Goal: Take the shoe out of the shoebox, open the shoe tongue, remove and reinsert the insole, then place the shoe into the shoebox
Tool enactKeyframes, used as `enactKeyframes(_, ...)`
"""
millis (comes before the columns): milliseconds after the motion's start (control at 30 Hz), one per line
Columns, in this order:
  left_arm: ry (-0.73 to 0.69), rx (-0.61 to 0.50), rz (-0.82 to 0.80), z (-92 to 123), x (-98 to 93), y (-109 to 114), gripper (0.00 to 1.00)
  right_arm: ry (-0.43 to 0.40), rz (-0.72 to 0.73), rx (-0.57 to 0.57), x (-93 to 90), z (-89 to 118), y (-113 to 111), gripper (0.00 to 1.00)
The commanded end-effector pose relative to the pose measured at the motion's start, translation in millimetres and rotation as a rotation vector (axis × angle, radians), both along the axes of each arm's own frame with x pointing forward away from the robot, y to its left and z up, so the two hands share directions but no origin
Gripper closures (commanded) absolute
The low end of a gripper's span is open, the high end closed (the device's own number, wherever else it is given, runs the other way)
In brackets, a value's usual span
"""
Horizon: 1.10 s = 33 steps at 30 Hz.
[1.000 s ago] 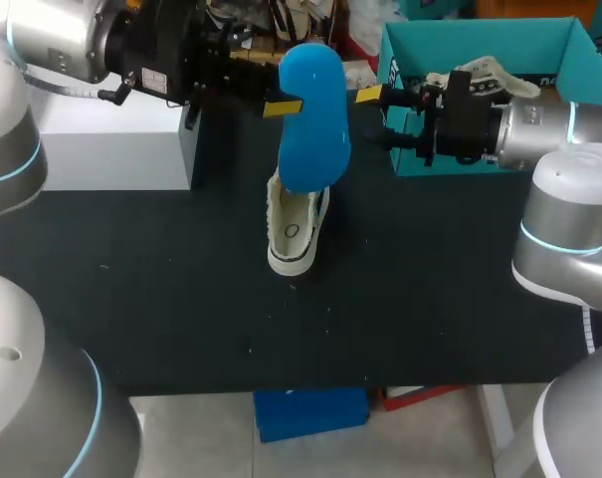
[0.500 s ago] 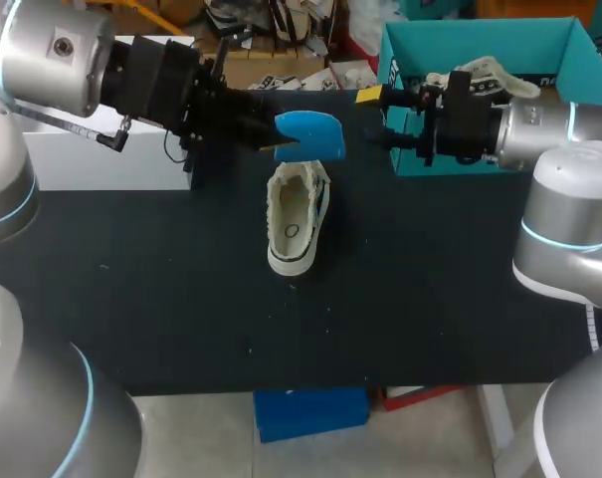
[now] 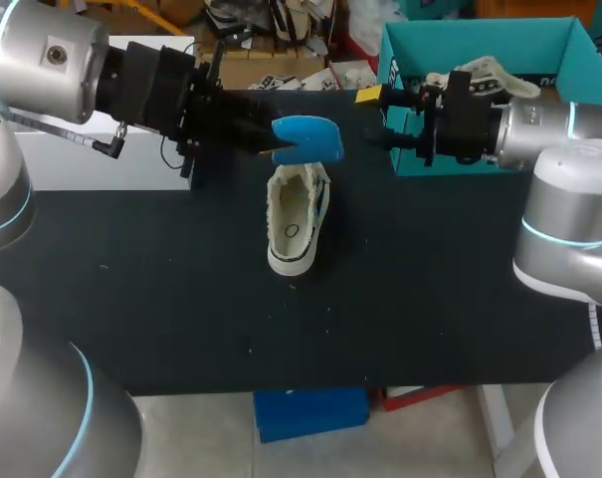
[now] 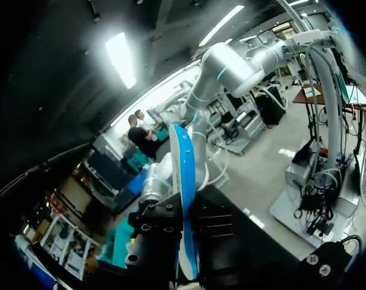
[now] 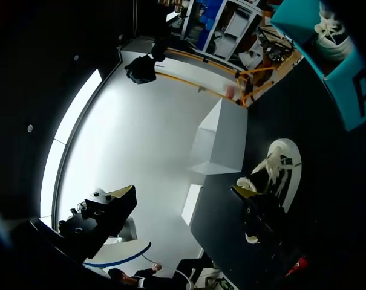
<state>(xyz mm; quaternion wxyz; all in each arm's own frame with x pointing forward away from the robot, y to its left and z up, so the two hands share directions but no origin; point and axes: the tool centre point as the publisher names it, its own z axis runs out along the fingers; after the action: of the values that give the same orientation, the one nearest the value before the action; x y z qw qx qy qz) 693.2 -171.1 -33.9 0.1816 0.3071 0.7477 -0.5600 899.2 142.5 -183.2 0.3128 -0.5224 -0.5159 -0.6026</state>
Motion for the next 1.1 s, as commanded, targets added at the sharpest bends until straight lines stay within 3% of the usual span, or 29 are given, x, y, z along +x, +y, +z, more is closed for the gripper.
enactKeyframes(33, -0.068, -0.029, 0.035, -20, -16.8, 5, 1.00, 0.000, -0.003, -0.001, -0.3, -1, 1, 0.00)
enactKeyframes(233, -0.241, 0.011, 0.016, -51, -35.9, 10, 1.00, 0.000, -0.003, -0.001, -0.3, -1, 1, 0.00)
enactKeyframes(467, -0.422, -0.003, -0.013, -88, -43.6, 13, 1.00, 0.000, -0.003, -0.001, -0.3, -1, 1, 0.00)
enactKeyframes(900, -0.832, 0.026, -0.013, -142, -35.2, 13, 1.00, 0.000, -0.003, -0.001, -0.3, -1, 1, 0.00)
enactKeyframes(1100, -0.879, 0.002, 0.003, -156, -26.6, 11, 1.00, 0.000, -0.003, -0.001, -0.3, -1, 1, 0.00)
